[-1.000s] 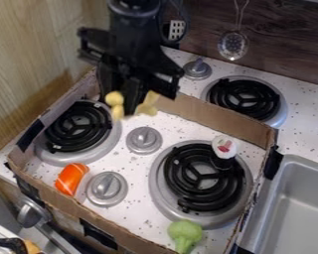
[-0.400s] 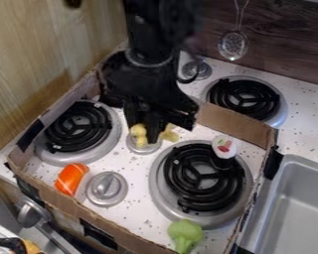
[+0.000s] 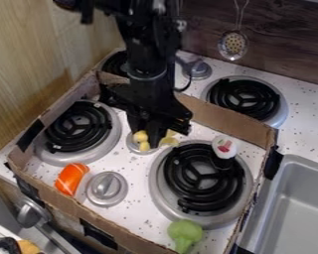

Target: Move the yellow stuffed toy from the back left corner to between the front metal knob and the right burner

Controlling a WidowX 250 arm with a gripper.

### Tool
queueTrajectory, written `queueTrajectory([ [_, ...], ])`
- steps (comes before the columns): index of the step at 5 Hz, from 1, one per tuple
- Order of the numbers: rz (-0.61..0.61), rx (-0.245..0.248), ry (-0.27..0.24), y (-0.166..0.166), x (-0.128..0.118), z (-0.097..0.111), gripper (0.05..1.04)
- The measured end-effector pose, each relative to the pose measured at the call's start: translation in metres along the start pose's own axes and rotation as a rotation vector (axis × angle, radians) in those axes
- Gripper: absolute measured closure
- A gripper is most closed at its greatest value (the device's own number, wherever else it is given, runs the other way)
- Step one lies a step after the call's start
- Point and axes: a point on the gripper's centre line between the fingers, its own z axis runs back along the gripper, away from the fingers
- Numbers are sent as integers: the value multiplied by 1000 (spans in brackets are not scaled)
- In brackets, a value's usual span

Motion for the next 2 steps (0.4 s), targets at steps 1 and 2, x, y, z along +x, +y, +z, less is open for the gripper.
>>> queueTrajectory([
  [1, 12, -14, 13, -2, -8, -11, 859],
  [2, 4, -36, 27, -6, -14, -22, 804],
])
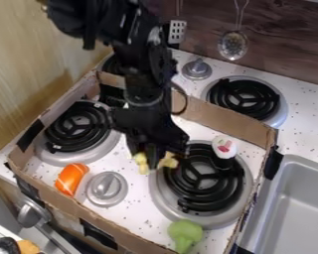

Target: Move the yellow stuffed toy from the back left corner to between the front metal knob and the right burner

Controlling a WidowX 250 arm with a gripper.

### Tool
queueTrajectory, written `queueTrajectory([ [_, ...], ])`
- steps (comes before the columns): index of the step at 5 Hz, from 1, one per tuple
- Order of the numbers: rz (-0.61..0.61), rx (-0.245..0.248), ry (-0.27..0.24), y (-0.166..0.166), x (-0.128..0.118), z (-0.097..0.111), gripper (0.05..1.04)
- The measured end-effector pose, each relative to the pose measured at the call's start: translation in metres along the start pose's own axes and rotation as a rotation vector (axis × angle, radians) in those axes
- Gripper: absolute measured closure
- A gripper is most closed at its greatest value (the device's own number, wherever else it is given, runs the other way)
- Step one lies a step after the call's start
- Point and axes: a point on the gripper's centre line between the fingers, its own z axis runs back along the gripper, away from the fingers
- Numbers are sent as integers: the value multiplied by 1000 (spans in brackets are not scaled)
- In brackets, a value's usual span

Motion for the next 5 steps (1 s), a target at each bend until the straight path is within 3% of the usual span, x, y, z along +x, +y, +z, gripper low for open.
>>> queueTrajectory([
  [2, 43, -15, -10, -5, -3, -3, 229],
  [3, 44, 13, -4, -6, 1, 6, 77],
  [5, 53, 117, 4, -6, 3, 63, 83],
])
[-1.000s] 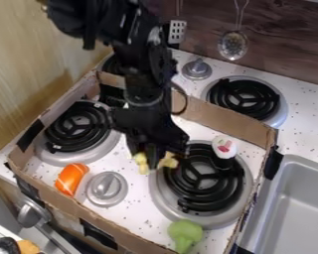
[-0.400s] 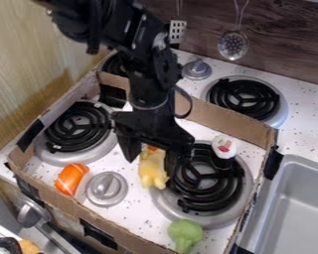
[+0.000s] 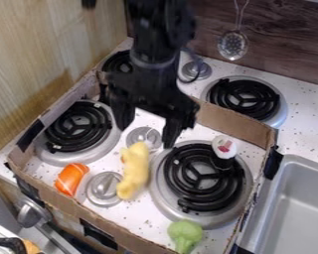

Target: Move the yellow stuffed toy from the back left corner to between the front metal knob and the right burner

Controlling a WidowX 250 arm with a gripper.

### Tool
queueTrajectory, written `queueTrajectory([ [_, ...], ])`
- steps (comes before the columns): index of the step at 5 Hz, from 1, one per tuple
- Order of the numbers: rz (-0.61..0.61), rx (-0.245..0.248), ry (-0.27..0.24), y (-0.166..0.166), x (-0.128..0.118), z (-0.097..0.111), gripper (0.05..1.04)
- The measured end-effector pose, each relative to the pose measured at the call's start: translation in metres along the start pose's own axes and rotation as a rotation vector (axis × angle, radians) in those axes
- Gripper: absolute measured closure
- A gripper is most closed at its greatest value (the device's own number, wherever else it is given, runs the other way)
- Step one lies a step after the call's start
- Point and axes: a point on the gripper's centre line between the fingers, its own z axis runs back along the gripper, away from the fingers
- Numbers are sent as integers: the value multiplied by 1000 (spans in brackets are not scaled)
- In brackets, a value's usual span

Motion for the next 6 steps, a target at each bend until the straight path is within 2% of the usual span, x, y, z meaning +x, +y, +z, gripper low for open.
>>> queueTrajectory([
  [1, -13, 40, -5, -2, 0, 23, 83],
  [2, -26, 51, 10, 0, 1, 38, 83],
  [3, -68, 44, 16, 0, 5, 50, 83],
  [4, -121, 0, 48, 3, 10, 59, 83],
  [6, -141, -25, 49, 12, 14, 64, 83],
])
